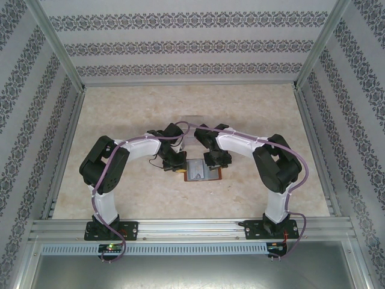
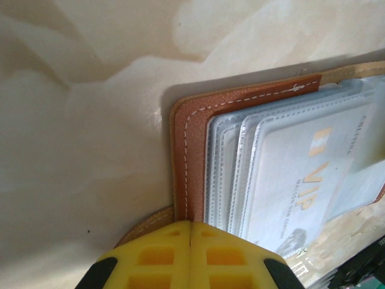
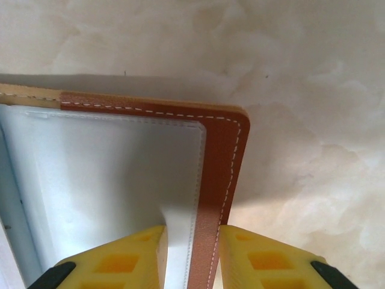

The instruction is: Take the credit cards out of the card holder

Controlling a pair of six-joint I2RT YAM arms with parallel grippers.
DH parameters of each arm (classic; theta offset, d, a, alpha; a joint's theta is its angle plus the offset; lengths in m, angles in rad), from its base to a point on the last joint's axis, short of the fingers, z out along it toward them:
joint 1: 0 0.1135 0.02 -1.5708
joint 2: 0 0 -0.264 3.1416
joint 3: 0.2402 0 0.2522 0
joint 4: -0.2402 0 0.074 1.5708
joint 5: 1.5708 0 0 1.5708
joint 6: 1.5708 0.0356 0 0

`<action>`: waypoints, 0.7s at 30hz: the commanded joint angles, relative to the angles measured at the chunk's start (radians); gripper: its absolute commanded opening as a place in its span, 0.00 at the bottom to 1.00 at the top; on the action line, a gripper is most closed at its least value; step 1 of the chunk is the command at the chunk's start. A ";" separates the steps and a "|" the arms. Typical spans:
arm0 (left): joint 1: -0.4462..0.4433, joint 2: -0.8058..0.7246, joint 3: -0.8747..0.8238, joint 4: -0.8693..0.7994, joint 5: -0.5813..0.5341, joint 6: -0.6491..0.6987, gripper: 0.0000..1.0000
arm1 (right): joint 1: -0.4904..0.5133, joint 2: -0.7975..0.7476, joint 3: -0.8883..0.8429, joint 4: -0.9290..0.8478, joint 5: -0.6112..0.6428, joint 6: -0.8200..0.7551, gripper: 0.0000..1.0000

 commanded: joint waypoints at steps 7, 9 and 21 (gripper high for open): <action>-0.008 -0.044 0.038 -0.077 -0.067 0.029 0.04 | -0.006 -0.128 -0.019 0.010 -0.065 0.016 0.30; -0.007 -0.051 0.058 -0.090 -0.074 0.030 0.04 | -0.008 -0.141 -0.022 0.031 -0.098 0.021 0.30; -0.028 -0.048 0.099 -0.041 -0.022 -0.017 0.03 | -0.049 -0.172 -0.131 0.299 -0.406 0.103 0.29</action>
